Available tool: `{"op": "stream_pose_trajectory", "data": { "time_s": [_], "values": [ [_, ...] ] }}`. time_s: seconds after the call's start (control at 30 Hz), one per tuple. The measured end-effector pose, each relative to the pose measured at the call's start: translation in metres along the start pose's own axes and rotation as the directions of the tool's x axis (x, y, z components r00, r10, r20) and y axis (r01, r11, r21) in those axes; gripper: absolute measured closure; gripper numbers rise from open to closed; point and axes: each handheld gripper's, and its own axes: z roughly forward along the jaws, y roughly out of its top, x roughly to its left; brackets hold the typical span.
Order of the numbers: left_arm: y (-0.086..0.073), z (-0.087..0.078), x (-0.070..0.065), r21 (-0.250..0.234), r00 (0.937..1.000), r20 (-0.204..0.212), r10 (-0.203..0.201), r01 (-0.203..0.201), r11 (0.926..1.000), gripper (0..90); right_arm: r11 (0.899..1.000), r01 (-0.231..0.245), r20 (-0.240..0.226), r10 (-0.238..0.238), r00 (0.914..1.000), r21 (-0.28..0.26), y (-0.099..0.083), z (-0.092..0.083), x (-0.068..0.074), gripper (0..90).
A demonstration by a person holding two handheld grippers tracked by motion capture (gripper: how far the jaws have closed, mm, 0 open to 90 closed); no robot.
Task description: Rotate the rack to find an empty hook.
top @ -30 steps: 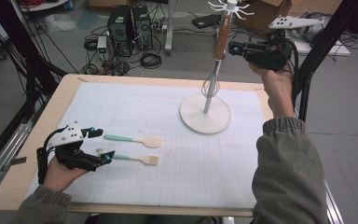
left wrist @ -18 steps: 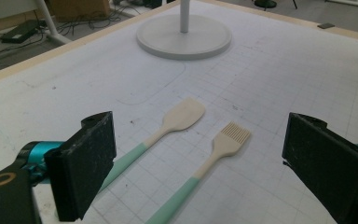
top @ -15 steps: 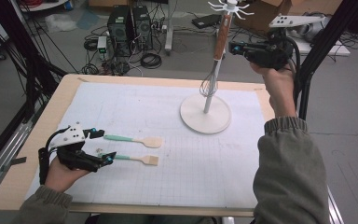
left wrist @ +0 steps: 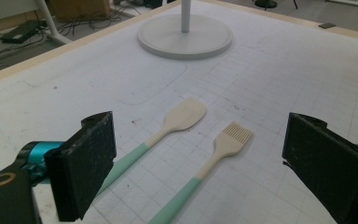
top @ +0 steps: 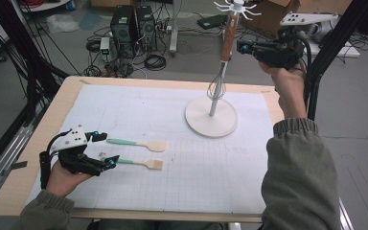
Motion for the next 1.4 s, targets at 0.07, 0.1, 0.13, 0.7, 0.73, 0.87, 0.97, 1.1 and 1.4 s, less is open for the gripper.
{"op": "stream_pose_trajectory", "data": {
  "time_s": [0.07,0.1,0.13,0.7,0.73,0.87,0.97,1.1,1.4],
  "values": [
    [0.0,0.0,0.0,-0.001,1.0,-0.003,-0.004,0.004,1.0,10.2,1.0,0.001,0.003,-0.001,1.0,-0.004,0.0,-0.002,-0.001,89.5],
    [0.0,0.0,0.0,-0.001,1.0,-0.003,-0.003,0.003,1.0,10.2,1.0,0.005,0.001,-0.005,1.0,-0.006,0.0,-0.003,-0.001,89.5],
    [-0.001,-0.001,0.001,0.002,1.0,-0.003,0.001,-0.001,1.0,10.2,1.0,0.003,0.006,-0.003,1.0,-0.008,0.001,-0.004,-0.001,89.5],
    [-0.002,-0.001,0.006,0.0,0.9997,-0.022,-0.01,0.01,0.9999,10.2,0.999,0.012,0.016,-0.011,0.9998,-0.043,0.015,-0.014,-0.013,89.5],
    [-0.002,-0.001,0.006,0.003,0.9998,-0.02,-0.008,0.008,1.0,10.2,0.999,0.012,0.018,-0.011,0.9998,-0.044,0.015,-0.015,-0.014,89.5],
    [-0.003,0.0,0.007,0.002,0.9997,-0.02,-0.012,0.012,0.9999,10.2,0.999,0.006,0.027,-0.005,0.9996,-0.041,0.015,-0.017,-0.02,89.5],
    [-0.003,0.0,0.007,0.005,0.9999,-0.015,-0.007,0.007,1.0,10.2,0.999,0.006,0.034,-0.005,0.9994,-0.049,0.017,-0.018,-0.023,89.5],
    [-0.002,0.002,0.007,0.004,0.9999,-0.011,-0.011,0.011,0.9999,10.2,0.998,0.001,0.048,0.002,0.9988,-0.063,0.021,-0.019,-0.028,89.5],
    [-0.002,0.002,0.006,0.001,1.0,-0.006,-0.003,0.003,1.0,10.2,0.997,-0.023,0.085,0.029,0.996,-0.073,0.023,-0.017,-0.036,89.5]
  ]
}}
